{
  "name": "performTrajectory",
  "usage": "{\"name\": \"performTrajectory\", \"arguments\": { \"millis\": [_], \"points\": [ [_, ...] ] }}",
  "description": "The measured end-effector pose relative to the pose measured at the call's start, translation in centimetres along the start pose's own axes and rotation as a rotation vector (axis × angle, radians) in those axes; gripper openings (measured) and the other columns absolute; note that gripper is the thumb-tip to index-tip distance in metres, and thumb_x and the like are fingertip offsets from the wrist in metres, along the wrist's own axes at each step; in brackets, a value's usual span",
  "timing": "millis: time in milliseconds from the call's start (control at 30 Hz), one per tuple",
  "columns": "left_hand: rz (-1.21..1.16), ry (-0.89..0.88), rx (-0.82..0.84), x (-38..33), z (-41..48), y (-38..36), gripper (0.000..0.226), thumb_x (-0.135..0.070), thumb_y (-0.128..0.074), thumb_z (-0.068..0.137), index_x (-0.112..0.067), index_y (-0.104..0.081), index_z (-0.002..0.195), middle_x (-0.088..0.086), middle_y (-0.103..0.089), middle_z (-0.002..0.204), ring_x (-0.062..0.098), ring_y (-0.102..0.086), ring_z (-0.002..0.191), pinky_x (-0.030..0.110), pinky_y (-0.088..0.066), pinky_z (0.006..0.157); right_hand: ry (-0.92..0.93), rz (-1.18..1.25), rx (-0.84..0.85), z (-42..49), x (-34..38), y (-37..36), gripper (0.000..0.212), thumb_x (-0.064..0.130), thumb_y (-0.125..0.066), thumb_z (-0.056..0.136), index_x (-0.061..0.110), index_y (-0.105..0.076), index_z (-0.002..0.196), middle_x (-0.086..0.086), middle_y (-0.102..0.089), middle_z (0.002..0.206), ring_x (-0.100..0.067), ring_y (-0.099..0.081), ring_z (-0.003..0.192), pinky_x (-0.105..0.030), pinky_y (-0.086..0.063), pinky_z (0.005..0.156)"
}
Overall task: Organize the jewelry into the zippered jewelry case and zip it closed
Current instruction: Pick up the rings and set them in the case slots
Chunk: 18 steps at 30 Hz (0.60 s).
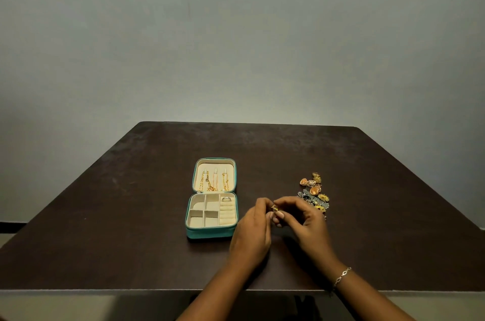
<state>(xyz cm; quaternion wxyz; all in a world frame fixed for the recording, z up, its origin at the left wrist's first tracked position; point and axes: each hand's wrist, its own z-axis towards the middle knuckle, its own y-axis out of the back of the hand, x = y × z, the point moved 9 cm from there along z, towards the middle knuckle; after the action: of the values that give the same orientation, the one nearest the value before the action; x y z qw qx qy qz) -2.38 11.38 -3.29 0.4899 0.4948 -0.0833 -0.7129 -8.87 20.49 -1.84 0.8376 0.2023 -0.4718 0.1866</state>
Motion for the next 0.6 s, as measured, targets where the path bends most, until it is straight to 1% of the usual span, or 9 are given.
{"name": "performTrajectory", "arguments": {
  "millis": [67, 133, 200, 267, 333, 400, 500, 533, 600],
  "points": [
    [-0.014, 0.011, -0.005, 0.1, 0.1, 0.1, 0.007, -0.021, -0.038, 0.096, -0.02, -0.045, 0.099, 0.0, -0.059, 0.087, 0.015, -0.057, 0.077, 0.026, -0.041, 0.064, -0.021, 0.037, 0.001, -0.1, -0.1, 0.0, 0.026, -0.015, -0.056, 0.08, 0.008, -0.066, 0.085, -0.002, -0.068, 0.078, -0.003, -0.064, 0.075, -0.015, -0.051, 0.067],
    [-0.017, 0.013, -0.012, 0.0, 0.2, 0.2, 0.007, -0.022, -0.038, 0.095, -0.02, -0.044, 0.095, -0.002, -0.057, 0.081, 0.016, -0.056, 0.073, 0.024, -0.037, 0.06, -0.025, 0.025, 0.008, -0.1, -0.3, 0.0, 0.025, -0.014, -0.056, 0.081, 0.008, -0.068, 0.086, -0.004, -0.069, 0.081, -0.007, -0.065, 0.077, -0.018, -0.052, 0.069],
    [-0.003, 0.019, -0.017, 0.0, 0.2, 0.4, 0.007, -0.019, -0.04, 0.095, -0.016, -0.046, 0.097, -0.001, -0.056, 0.08, 0.018, -0.056, 0.072, 0.025, -0.036, 0.059, -0.022, -0.01, 0.021, 0.0, -0.5, 0.0, 0.023, -0.01, -0.058, 0.081, 0.009, -0.07, 0.087, -0.004, -0.069, 0.085, -0.011, -0.065, 0.081, -0.022, -0.052, 0.07],
    [0.007, 0.008, -0.031, -0.1, 0.1, 0.4, 0.008, -0.018, -0.041, 0.096, -0.013, -0.046, 0.1, 0.004, -0.06, 0.082, 0.022, -0.058, 0.074, 0.026, -0.035, 0.06, -0.009, -0.066, 0.034, 0.0, -0.5, 0.1, 0.021, -0.006, -0.061, 0.081, 0.011, -0.071, 0.088, -0.002, -0.07, 0.087, -0.01, -0.065, 0.083, -0.023, -0.052, 0.071],
    [0.035, -0.016, -0.038, -0.4, 0.0, 0.5, 0.012, -0.02, -0.04, 0.097, -0.013, -0.046, 0.103, 0.007, -0.062, 0.087, 0.023, -0.059, 0.077, 0.024, -0.033, 0.061, 0.025, -0.132, 0.035, 0.1, 0.0, 0.4, 0.015, 0.001, -0.066, 0.08, 0.013, -0.072, 0.087, 0.002, -0.07, 0.086, -0.006, -0.064, 0.082, -0.023, -0.052, 0.073],
    [0.067, -0.047, -0.048, -0.7, -0.1, 0.6, 0.019, -0.026, -0.036, 0.097, -0.013, -0.046, 0.106, 0.007, -0.062, 0.09, 0.022, -0.059, 0.08, 0.023, -0.033, 0.062, 0.094, -0.216, 0.046, 0.3, 0.9, 0.6, 0.009, 0.016, -0.067, 0.079, 0.016, -0.072, 0.085, 0.006, -0.068, 0.084, -0.004, -0.063, 0.081, -0.018, -0.05, 0.072],
    [0.108, -0.087, -0.092, -1.3, -0.3, 1.1, 0.036, -0.04, -0.022, 0.09, -0.016, -0.046, 0.102, 0.006, -0.062, 0.085, 0.02, -0.06, 0.073, 0.023, -0.034, 0.058, 0.155, -0.343, 0.084, 0.6, 1.7, 0.5, 0.014, 0.026, -0.064, 0.077, 0.02, -0.072, 0.087, 0.012, -0.063, 0.084, 0.0, -0.059, 0.082, -0.013, -0.046, 0.07],
    [0.126, -0.102, -0.11, -1.3, -0.4, 1.1, 0.032, -0.04, -0.021, 0.088, -0.02, -0.044, 0.1, 0.004, -0.062, 0.08, 0.019, -0.06, 0.068, 0.022, -0.035, 0.055, 0.178, -0.374, 0.095, 0.7, 1.9, 0.4, 0.017, 0.029, -0.063, 0.077, 0.021, -0.071, 0.089, 0.012, -0.062, 0.084, 0.001, -0.057, 0.082, -0.013, -0.045, 0.069],
    [0.155, -0.112, -0.139, -1.5, -0.5, 1.5, 0.016, -0.035, -0.026, 0.089, -0.025, -0.037, 0.095, 0.002, -0.061, 0.073, 0.014, -0.058, 0.059, 0.019, -0.034, 0.05, 0.238, -0.435, 0.111, 0.7, 2.5, 0.2, 0.024, 0.036, -0.057, 0.078, 0.02, -0.071, 0.089, 0.01, -0.061, 0.083, 0.001, -0.055, 0.082, -0.014, -0.045, 0.068]
  ]
}}
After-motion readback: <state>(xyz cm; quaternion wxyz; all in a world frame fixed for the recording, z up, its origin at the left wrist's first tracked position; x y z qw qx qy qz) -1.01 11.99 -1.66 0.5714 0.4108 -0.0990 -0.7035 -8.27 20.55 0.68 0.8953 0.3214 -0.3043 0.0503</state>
